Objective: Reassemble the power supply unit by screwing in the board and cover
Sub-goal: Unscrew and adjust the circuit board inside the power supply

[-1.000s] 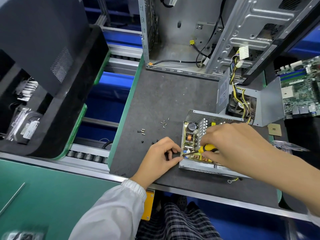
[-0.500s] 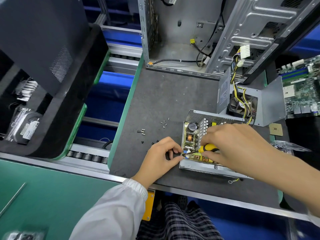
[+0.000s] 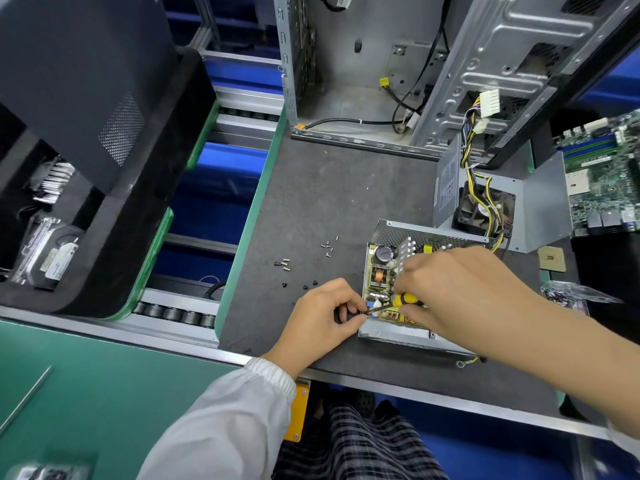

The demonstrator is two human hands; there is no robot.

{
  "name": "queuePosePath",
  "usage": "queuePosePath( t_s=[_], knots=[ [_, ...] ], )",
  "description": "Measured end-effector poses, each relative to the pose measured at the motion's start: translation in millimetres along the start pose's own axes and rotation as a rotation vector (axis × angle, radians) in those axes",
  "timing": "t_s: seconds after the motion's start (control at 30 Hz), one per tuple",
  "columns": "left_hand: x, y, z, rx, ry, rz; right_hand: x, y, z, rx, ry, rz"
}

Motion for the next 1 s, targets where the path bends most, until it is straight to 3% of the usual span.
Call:
queuePosePath(
  t_s=[0.43, 0.67, 0.83, 1.0],
  knots=[
    [4.2, 0.6, -0.4, 0.021, -0.006, -0.011, -6.3, 4.3, 1.8, -0.072, -0.037, 0.071],
    [8.1, 0.9, -2.8, 0.027, 0.019, -0.036, -12.0, -4.7, -3.0, -0.049, -0.077, 0.229],
    [9.1, 1.2, -4.3, 0.012, 0.039, -0.038, -11.2, 4.2, -1.0, -0.095, -0.051, 0.083],
    [8.3, 1.9, -4.9, 0.016, 0.05, -0.021, -13.9, 16.2, -5.1, -0.091, -0.006, 0.107]
  ],
)
Point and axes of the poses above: each hand's wrist, its own z-axis away from the middle knuckle, its own y-axis out of the back of the hand, x = y × z, the point moved 2 cm from there along -z, towards the middle knuckle, and after that the axes turned 12 degrees about -y, right-handed, at the moved point
